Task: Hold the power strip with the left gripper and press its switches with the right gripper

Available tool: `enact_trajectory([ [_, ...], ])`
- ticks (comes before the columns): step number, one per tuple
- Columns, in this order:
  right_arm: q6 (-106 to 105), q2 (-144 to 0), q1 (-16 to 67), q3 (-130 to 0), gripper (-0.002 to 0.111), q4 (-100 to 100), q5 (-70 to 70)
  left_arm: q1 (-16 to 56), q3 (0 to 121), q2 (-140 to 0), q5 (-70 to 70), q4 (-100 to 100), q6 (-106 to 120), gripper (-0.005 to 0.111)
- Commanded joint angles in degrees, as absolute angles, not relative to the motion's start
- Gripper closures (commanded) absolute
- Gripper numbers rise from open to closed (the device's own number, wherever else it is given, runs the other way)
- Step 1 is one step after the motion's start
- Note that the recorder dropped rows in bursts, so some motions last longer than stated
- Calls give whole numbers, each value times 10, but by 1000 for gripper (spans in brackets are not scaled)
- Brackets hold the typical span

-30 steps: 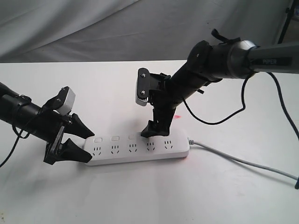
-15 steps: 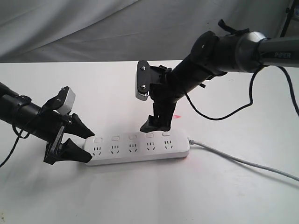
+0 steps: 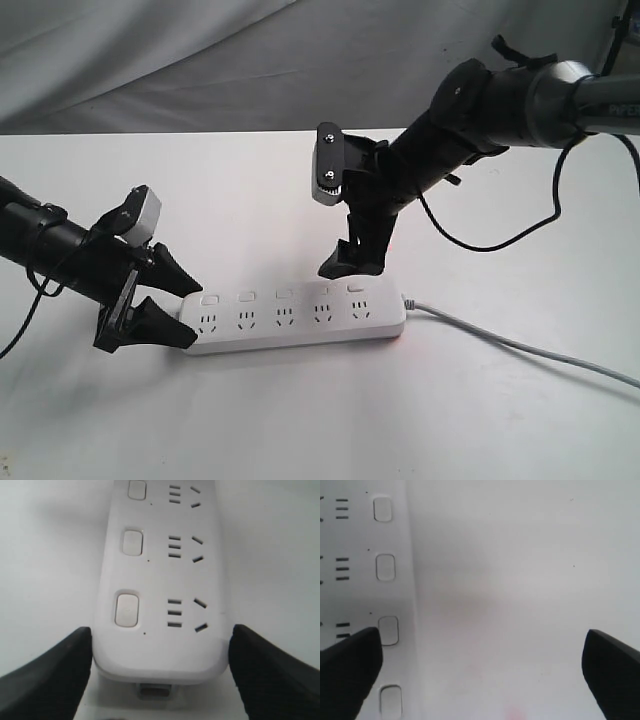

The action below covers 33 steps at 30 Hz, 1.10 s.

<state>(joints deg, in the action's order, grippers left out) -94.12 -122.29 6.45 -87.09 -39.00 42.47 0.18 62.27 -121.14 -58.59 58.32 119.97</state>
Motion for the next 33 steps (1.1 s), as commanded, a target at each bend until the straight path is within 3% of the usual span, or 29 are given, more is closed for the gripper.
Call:
enact_trajectory([
  [1, -939, -1216, 45, -870, 3, -396, 452, 7, 616, -1226, -552, 539, 1199, 59],
  [33, -962, -1231, 28, -844, 3, -416, 425, 7, 616, -1226, -552, 539, 1199, 59],
])
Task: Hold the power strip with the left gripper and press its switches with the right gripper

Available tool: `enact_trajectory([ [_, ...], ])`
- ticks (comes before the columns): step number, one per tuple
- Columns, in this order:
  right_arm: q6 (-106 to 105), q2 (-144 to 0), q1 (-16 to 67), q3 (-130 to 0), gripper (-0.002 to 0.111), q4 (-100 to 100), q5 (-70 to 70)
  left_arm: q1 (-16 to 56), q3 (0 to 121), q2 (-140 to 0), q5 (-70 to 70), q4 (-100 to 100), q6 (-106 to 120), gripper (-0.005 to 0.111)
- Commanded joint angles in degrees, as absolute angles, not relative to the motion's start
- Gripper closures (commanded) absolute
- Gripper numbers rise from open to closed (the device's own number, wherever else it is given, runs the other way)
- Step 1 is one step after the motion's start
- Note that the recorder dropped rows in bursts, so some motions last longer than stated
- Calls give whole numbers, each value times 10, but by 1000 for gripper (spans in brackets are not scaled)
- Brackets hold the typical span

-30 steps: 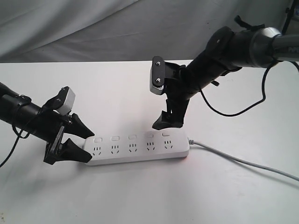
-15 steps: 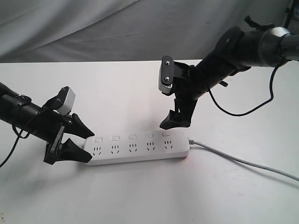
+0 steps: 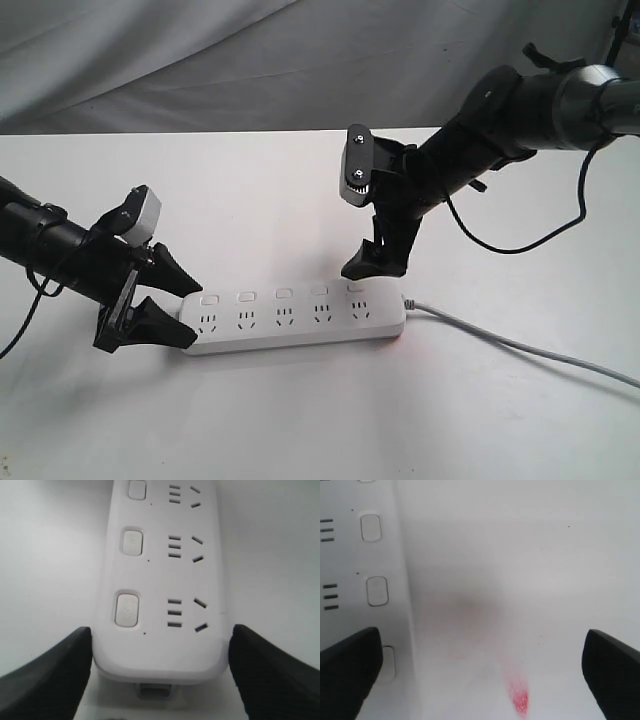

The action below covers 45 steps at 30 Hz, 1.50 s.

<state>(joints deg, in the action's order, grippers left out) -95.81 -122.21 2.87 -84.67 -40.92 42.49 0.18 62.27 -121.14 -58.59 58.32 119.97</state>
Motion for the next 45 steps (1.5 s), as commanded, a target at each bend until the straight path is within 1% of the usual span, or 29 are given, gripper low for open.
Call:
enact_trajectory([
  [1, -962, -1234, 28, -844, 3, -416, 423, 7, 616, -1226, -552, 539, 1199, 59],
  [20, -955, -1244, 28, -842, 3, -366, 413, 7, 616, -1226, -552, 539, 1199, 59],
  [25, -977, -1244, 29, -818, 3, -362, 367, 7, 616, -1226, -552, 539, 1199, 59],
  [31, -975, -1244, 48, -818, 3, -336, 391, 7, 616, -1226, -552, 539, 1199, 59],
  [36, -971, -1250, 47, -818, 3, -318, 402, 7, 616, -1226, -552, 539, 1199, 59],
  [40, -969, -1274, 47, -818, 3, -309, 382, 7, 616, -1226, -552, 539, 1199, 59],
  [45, -969, -1252, 47, -818, 3, -327, 400, 7, 616, -1226, -552, 539, 1199, 59],
])
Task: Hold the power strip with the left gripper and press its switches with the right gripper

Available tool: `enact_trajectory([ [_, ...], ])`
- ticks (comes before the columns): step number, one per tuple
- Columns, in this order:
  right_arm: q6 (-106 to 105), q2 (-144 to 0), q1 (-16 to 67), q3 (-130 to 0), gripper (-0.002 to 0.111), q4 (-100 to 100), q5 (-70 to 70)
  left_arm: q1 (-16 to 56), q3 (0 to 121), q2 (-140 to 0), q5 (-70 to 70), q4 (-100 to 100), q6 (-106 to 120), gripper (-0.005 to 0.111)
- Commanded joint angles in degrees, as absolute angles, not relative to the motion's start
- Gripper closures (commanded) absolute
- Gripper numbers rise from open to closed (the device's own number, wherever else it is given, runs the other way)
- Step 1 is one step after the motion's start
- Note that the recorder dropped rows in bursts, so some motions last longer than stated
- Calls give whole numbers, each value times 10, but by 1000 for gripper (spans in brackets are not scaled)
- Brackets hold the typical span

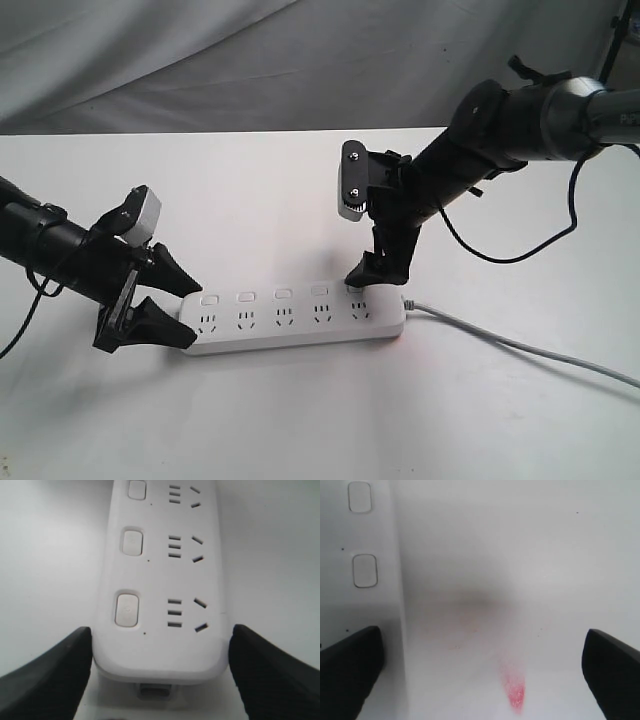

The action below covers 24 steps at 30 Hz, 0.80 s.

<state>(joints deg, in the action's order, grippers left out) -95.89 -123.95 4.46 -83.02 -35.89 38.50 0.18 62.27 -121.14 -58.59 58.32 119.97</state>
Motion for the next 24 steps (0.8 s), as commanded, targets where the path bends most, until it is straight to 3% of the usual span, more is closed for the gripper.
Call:
enact_trajectory([
  [1, -973, -1247, 47, -818, 3, -336, 403, 7, 616, -1226, -552, 539, 1199, 59],
  [24, -959, -1112, 47, -818, 3, -448, 430, 7, 616, -1226, -552, 539, 1199, 59],
])
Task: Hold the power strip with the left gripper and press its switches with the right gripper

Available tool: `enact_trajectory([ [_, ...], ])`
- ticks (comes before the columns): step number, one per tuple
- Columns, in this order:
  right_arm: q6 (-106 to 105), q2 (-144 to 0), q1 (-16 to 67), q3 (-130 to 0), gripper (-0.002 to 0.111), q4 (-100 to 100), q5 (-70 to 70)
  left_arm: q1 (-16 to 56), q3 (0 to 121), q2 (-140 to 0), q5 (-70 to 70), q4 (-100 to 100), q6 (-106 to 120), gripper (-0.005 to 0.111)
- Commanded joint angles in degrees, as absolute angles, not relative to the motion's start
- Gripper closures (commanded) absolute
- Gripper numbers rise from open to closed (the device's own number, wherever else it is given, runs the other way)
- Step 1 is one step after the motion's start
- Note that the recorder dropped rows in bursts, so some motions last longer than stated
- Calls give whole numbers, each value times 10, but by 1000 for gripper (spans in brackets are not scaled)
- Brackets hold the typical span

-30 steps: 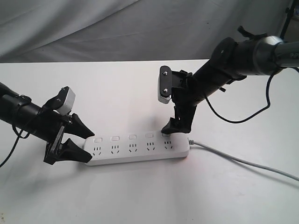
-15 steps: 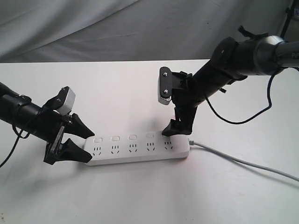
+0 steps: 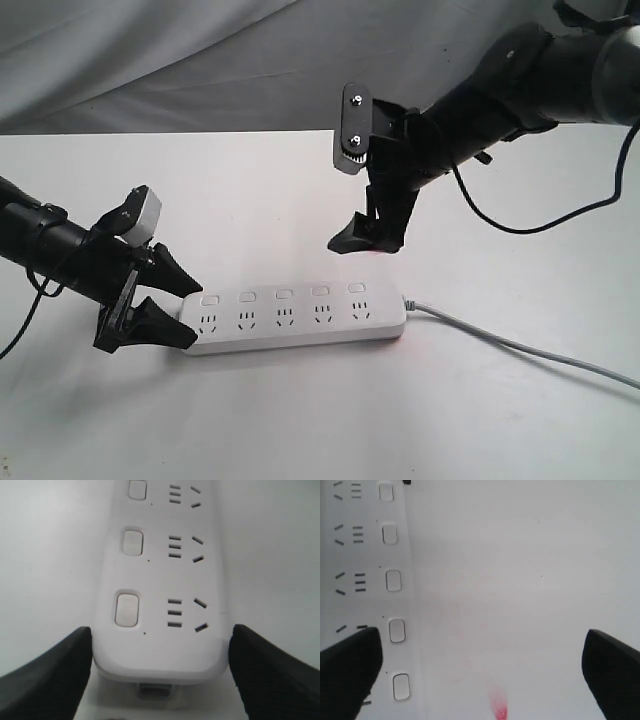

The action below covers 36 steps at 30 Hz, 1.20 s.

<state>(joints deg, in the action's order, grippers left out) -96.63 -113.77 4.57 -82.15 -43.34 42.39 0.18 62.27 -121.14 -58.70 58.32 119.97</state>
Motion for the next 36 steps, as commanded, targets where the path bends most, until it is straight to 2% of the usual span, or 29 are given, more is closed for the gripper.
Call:
enact_trajectory([
  [1, -958, -1105, 47, -818, 3, -449, 430, 7, 616, -1226, -552, 539, 1199, 59],
  [19, -889, -986, 47, -818, 4, -485, 469, 7, 616, -1226, -552, 539, 1199, 59],
  [23, -886, -975, 47, -818, 10, -495, 487, 7, 616, -1226, -552, 539, 1199, 59],
  [25, -880, -971, 47, -818, 18, -496, 494, 7, 616, -1226, -552, 539, 1199, 59],
  [26, -878, -970, 47, -818, 26, -497, 502, 7, 616, -1226, -552, 539, 1199, 59],
  [28, -871, -967, 47, -818, 47, -512, 516, 7, 616, -1226, -552, 539, 1199, 59],
  [29, -860, -963, 47, -818, 63, -516, 516, 7, 616, -1226, -552, 539, 1199, 59],
  [31, -837, -955, 47, -818, 81, -516, 517, 7, 616, -1226, -552, 539, 1199, 59],
  [34, -805, -935, 46, -818, 98, -519, 536, 7, 616, -1226, -552, 539, 1199, 59],
  [36, -800, -930, 46, -818, 102, -529, 566, 7, 616, -1226, -552, 539, 1199, 59],
])
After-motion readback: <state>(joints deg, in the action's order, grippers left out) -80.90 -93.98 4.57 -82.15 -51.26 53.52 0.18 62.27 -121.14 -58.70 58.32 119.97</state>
